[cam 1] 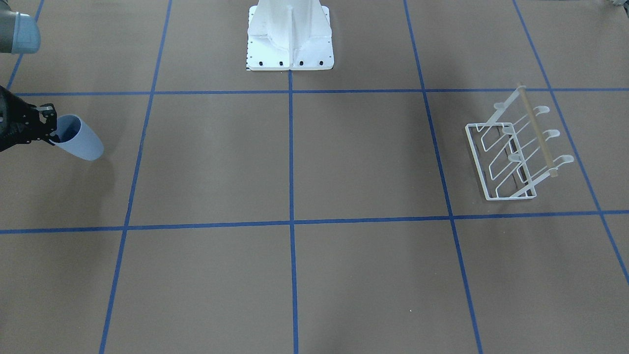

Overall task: Hang cup on cup holder
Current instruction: 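Grasp the cup rim with the right gripper and lift it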

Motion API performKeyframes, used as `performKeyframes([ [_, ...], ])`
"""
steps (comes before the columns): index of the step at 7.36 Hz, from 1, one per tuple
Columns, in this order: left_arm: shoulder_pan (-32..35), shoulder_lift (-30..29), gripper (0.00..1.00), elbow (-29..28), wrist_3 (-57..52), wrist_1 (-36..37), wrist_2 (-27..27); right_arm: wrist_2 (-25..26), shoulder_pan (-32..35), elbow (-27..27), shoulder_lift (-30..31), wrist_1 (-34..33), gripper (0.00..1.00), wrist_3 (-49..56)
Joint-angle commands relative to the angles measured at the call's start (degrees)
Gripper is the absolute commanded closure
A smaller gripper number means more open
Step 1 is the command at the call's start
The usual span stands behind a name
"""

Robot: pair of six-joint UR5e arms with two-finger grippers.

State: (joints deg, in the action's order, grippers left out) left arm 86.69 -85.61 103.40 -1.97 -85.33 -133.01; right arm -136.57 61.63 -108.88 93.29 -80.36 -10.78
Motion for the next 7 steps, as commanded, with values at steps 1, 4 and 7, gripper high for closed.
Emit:
performKeyframes([
  [1,0.0,0.0,0.01,0.6,-0.1,-3.6,-4.3,-5.4,3.2,-0.5,-1.0,3.8,1.0,-8.5],
  [4,-2.8,-2.8,0.01,0.1,10.8,-8.2,-5.7,-4.4,3.1,3.7,-3.9,21.4,1.0,-29.1],
  [7,-6.7,-4.7,0.01,0.1,18.0,-19.0,-5.5,0.0,1.6,4.1,-8.6,28.1,1.0,-48.2],
])
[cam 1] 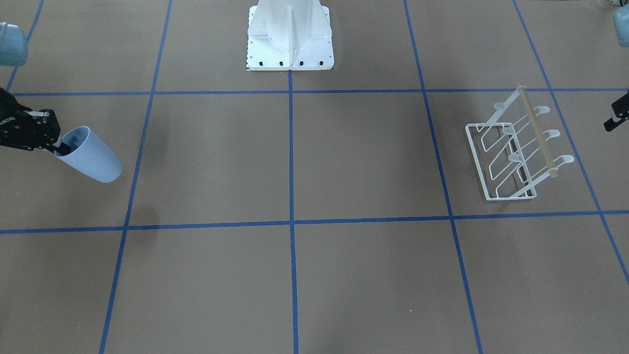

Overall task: Hang cup on cup holder
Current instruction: 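Grasp the cup rim with the right gripper and lift it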

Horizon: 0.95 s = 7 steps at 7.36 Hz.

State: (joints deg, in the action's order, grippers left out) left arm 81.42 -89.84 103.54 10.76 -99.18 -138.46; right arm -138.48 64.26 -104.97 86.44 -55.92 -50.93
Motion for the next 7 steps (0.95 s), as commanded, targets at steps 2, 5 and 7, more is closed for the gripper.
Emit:
performKeyframes([
  [2,-7.0,-3.8,0.01,0.2,25.6,-12.8,0.5,7.2,-5.4,0.2,-2.1,11.4,1.0,-20.0],
  [5,-13.5,-10.5,0.02,0.1,46.5,-21.1,1.0,11.4,-11.8,0.7,-4.7,20.2,1.0,-37.3],
  [7,-18.4,-17.2,0.02,0.4,60.5,-22.8,3.5,12.3,-15.4,0.6,-9.5,20.5,1.0,-47.3],
])
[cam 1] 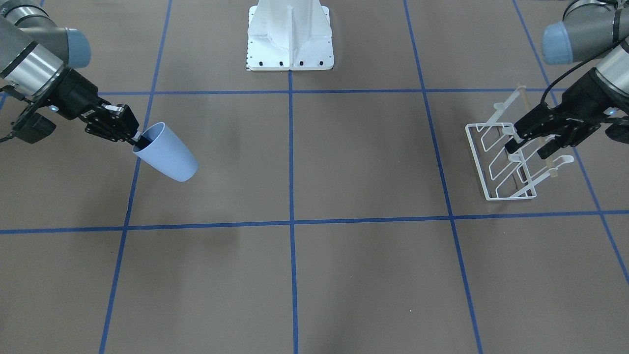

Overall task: Hang cup on cup holder
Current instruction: 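Carry the cup toward the center with the right gripper while the left gripper approaches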

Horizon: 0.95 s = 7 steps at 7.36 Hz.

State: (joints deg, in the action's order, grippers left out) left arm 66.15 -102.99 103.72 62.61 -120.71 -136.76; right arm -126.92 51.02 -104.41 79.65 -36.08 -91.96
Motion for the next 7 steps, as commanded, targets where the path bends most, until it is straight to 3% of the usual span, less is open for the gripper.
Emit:
performKeyframes([
  [1,-7.2,-6.6,0.02,0.2,16.2,-4.2,5.0,0.7,-4.0,0.0,-4.2,1.0,1.0,-9.1],
  [2,-11.3,-7.5,0.02,0.0,23.0,-9.1,9.5,0.6,-5.7,-0.1,-4.9,2.0,1.0,-12.1],
  [3,-14.2,-8.0,0.02,-0.6,30.0,-15.0,10.5,0.4,-6.8,-0.2,-4.9,4.6,1.0,-14.5],
  [5,-16.3,-8.7,0.02,-2.4,44.1,-24.5,10.5,0.2,-9.0,0.1,-5.7,11.5,1.0,-23.1],
  [7,-16.9,-9.3,0.02,-6.9,53.2,-37.3,10.6,-0.3,-9.3,0.2,-8.8,13.7,1.0,-29.3],
])
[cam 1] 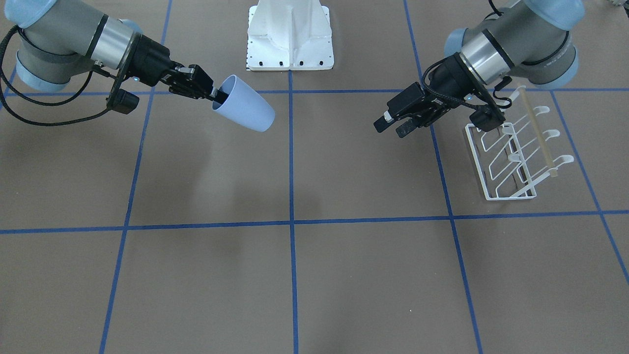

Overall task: Hang cup on cup holder
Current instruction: 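Carry the cup toward the center with the right gripper while the left gripper approaches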

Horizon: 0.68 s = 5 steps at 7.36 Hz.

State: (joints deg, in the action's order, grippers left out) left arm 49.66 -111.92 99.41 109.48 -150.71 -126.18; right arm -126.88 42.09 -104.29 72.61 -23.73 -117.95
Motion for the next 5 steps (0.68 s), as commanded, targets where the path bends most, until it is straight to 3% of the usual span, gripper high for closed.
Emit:
performKeyframes([
  [1,-0.5,-1.6,0.02,-6.3,11.5,-14.7,0.4,-1.0,-0.9,0.1,-2.8,3.5,1.0,-3.9],
  [3,-1.1,-3.3,0.02,-11.5,23.0,-30.4,0.6,0.4,-1.7,3.8,-3.8,19.0,1.0,-14.0],
  [5,-3.3,-4.6,0.02,-11.4,30.3,-37.4,3.8,2.6,-2.3,5.2,-6.9,22.4,1.0,-18.6],
])
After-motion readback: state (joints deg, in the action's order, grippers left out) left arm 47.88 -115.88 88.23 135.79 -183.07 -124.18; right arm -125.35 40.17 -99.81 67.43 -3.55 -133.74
